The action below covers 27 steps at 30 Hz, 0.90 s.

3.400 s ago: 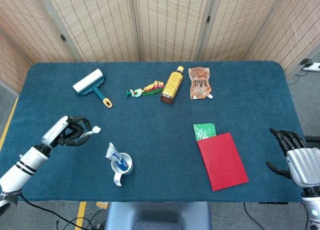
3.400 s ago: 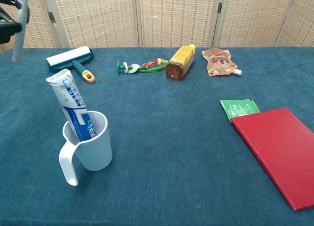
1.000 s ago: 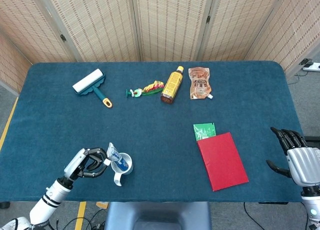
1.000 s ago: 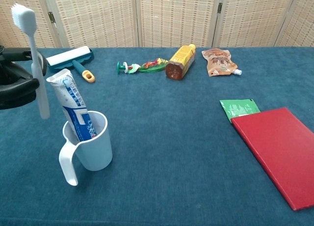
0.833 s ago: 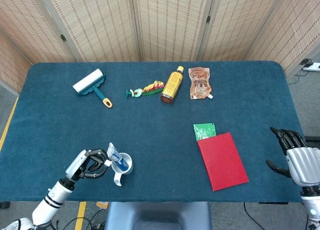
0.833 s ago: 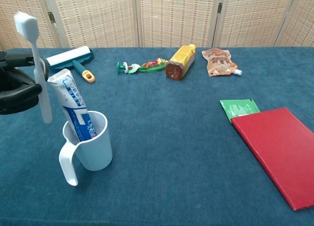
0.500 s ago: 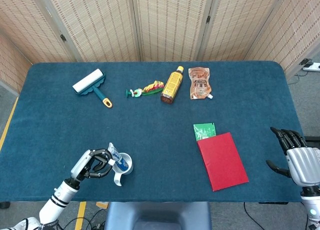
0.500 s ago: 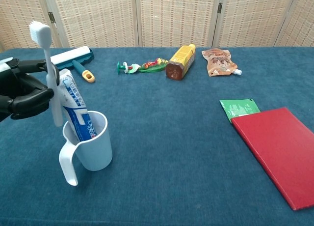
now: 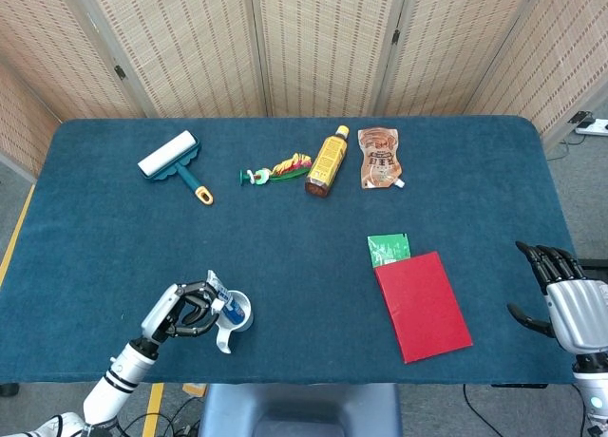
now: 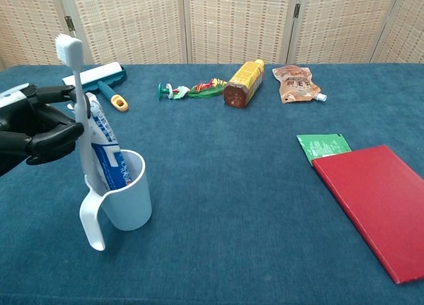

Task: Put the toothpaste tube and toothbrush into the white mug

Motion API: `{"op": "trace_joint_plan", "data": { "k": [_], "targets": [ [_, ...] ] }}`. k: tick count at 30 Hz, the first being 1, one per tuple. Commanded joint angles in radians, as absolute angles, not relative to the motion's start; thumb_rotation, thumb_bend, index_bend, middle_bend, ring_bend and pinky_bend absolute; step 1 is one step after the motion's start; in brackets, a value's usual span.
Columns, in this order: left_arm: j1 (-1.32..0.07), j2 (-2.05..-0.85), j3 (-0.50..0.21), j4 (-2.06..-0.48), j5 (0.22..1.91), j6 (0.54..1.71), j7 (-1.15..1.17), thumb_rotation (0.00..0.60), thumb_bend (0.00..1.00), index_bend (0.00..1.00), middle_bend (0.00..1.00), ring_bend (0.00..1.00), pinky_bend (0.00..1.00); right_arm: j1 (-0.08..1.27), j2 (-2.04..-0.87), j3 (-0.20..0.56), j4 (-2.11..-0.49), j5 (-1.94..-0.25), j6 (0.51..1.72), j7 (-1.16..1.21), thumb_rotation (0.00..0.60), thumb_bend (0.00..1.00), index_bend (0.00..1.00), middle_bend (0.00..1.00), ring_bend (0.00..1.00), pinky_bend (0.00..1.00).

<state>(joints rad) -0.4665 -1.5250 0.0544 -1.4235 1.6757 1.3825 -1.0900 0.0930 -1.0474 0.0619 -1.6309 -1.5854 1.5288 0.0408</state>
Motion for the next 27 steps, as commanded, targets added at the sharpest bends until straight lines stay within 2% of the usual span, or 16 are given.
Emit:
{"op": "trace_joint_plan", "data": {
  "k": [1,13,20,27],
  "targets": [
    [-0.466,-1.528,0.055,-1.421,1.674,1.38,-1.088,0.6,0.47,0.64,0.99,0.88,1.0,0.093,-1.047,0.062,-1.63,-1.586,1.529,0.042,0.6,0.09,0.09,0.21,0.17,0.18],
    [-0.457,-1.548,0.064,-1.404,1.68,1.379,-1.077,0.6,0.47,0.62,0.98,0.88,1.0,0.09,-1.046,0.061,-1.629,-1.587,1.533,0.045,0.6,0.09,0.09,0.21,0.17,0.18],
    [-0.456,-1.55,0.066,-1.397,1.687,1.385,-1.076,0.6,0.46,0.43,0.98,0.88,1.0,0.092,-1.047,0.062,-1.629,-1.587,1.532,0.044,0.6,0.09,0.09,0.21,0.17,0.18],
    [-0.453,-1.54,0.067,-1.406,1.692,1.395,-1.078,0.6,0.43,0.35,0.98,0.88,1.0,0.093,-1.047,0.063,-1.631,-1.588,1.531,0.043,0.6,0.09,0.09,0.21,0.17,0.18]
  ]
}}
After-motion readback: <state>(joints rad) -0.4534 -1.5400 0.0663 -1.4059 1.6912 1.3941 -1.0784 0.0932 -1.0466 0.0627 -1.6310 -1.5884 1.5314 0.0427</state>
